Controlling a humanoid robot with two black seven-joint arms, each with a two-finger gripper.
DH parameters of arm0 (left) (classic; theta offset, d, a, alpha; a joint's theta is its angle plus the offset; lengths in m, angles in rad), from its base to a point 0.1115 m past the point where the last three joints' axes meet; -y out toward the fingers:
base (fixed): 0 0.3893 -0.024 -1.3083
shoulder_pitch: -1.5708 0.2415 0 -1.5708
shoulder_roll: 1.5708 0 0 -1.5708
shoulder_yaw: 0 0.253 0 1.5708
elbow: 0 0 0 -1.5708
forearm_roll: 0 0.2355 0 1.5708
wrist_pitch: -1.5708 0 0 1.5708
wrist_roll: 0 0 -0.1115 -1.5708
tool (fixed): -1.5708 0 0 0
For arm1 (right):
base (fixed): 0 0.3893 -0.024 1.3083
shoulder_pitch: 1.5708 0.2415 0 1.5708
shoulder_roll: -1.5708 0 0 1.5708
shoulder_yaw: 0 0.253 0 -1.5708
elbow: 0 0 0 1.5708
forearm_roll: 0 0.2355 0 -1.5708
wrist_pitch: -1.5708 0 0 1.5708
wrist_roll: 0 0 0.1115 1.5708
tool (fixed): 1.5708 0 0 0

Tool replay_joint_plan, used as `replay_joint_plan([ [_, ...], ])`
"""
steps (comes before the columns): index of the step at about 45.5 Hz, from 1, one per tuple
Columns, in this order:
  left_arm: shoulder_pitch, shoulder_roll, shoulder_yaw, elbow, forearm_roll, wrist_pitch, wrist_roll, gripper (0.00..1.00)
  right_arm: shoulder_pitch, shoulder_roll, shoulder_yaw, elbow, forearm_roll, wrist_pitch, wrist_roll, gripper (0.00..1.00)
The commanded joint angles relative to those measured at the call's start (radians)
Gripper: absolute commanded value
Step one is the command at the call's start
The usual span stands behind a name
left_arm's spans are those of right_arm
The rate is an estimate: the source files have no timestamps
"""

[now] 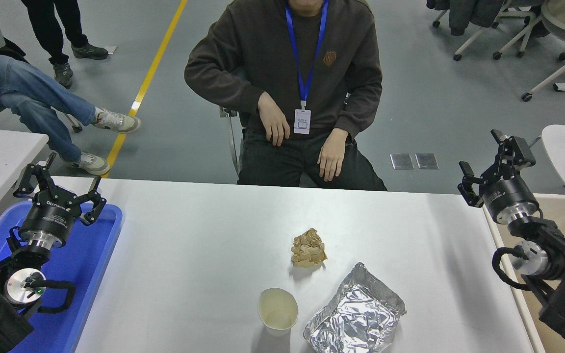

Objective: Clean the table surface

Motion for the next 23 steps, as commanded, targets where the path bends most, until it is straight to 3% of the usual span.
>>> replay_joint_plan([
  [1,0.000,-0.001,0.000,0.000,0.000,0.000,0.001,1.00,-0.002,0.000,-0.001,0.005,0.000,-0.010,0.000,1.00],
  [23,0.000,0.001,-0.002,0.001,0.000,0.000,0.000,1.00,0.016,-0.009,-0.044,0.034,0.000,0.013,0.000,1.00],
])
